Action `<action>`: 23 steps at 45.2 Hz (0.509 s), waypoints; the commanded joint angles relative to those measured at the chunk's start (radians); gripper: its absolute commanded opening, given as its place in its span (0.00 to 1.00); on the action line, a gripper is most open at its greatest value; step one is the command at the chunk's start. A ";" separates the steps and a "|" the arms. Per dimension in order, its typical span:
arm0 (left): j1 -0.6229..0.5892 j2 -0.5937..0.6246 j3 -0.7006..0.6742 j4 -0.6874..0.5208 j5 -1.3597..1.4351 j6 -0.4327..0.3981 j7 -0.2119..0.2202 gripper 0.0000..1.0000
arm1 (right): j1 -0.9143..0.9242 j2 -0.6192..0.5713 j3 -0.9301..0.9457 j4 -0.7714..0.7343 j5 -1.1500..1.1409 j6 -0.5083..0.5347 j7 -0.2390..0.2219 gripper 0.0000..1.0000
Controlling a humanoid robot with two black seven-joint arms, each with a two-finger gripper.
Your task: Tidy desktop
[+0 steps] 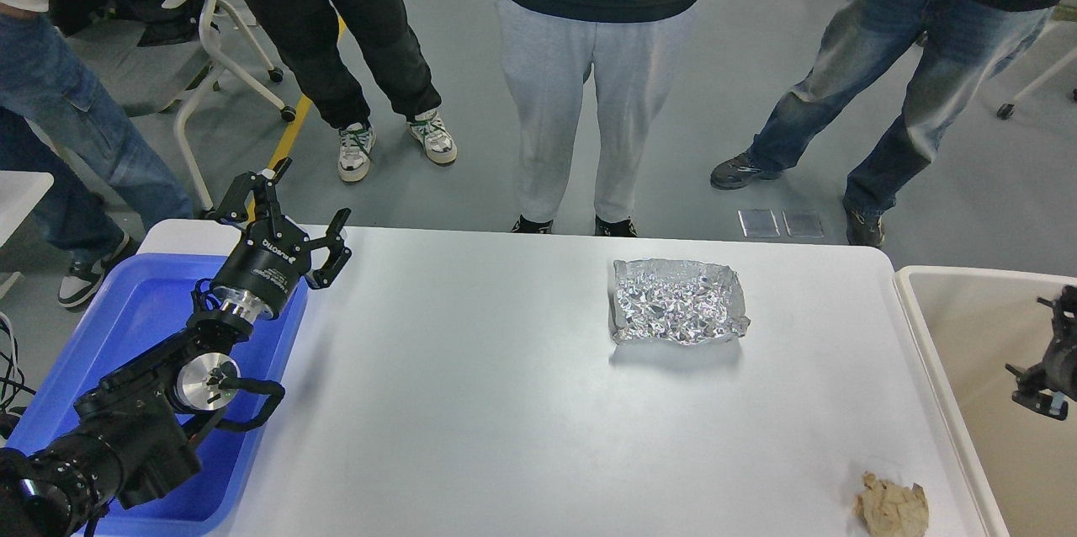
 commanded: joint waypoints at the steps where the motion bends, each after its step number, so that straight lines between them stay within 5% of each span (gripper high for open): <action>1: 0.000 0.000 0.000 0.000 0.000 0.000 0.000 1.00 | 0.097 0.005 0.068 0.024 0.132 0.177 0.026 1.00; 23: 0.000 0.000 0.000 0.000 0.000 0.000 0.000 1.00 | 0.215 0.055 0.321 0.377 0.132 0.136 0.026 1.00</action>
